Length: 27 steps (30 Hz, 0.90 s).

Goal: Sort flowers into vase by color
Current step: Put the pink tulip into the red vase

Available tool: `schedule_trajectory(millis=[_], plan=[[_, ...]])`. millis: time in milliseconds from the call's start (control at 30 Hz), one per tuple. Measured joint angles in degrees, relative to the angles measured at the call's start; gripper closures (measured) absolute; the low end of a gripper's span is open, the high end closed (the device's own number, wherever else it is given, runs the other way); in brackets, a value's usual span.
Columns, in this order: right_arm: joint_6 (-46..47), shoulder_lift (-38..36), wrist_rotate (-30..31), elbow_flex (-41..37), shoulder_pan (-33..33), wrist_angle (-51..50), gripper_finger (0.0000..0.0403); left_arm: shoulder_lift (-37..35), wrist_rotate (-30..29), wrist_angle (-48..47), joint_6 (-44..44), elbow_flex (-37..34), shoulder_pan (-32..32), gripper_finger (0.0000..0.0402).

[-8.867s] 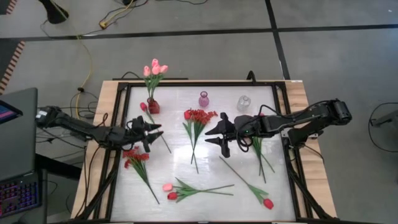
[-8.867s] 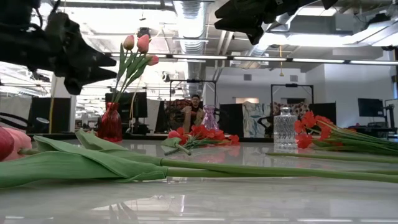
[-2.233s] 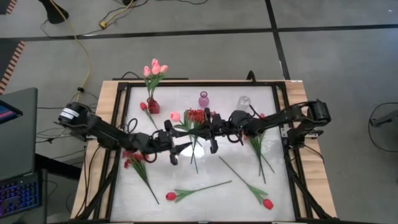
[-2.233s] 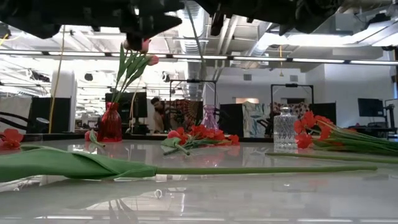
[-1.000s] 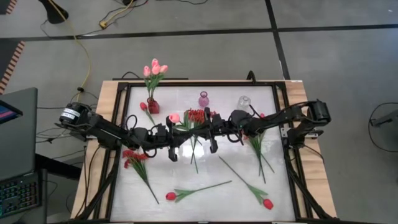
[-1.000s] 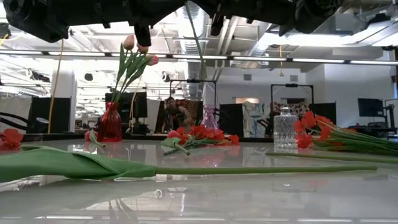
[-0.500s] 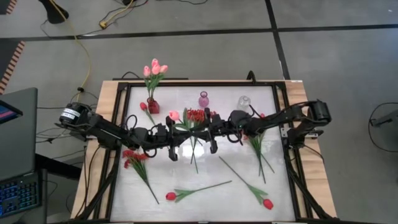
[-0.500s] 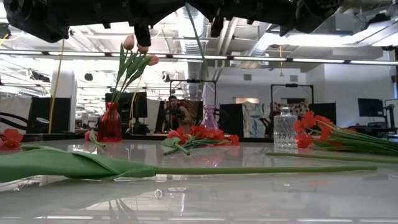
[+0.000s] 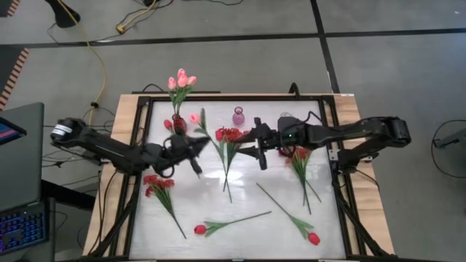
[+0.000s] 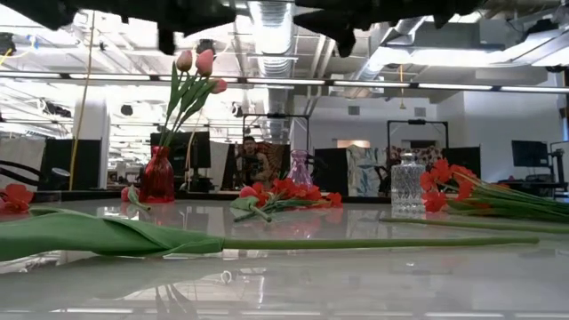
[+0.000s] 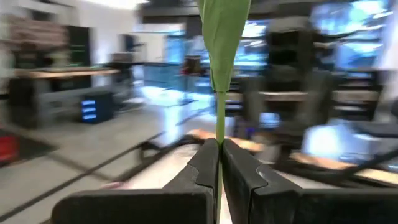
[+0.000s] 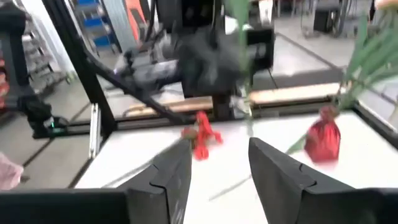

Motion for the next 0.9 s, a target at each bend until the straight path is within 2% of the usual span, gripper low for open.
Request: schedule_trajectory(millis=[267,500,700,900], plan=[[-0.2,-0.1,0.0,0.0,1.0,-3.4,0.0219,-14.3,-16.9,-14.4,6.7,0.0,0.0,0.0401],[-0.1,2.2,0.1,0.0,1.0,-2.9,0.022,-20.5,-28.5,-25.9,6.5,0.0,0.0,0.0401],[0.0,4.2,0.0,0.0,0.8,-2.4,0.022,-21.1,-29.5,-34.2,3.6,0.0,2.7,0.0401],[0.0,4.3,0.1,0.0,0.9,-2.3,0.022,-21.1,-26.4,-38.6,2.2,0.0,8.8,0.0401]])
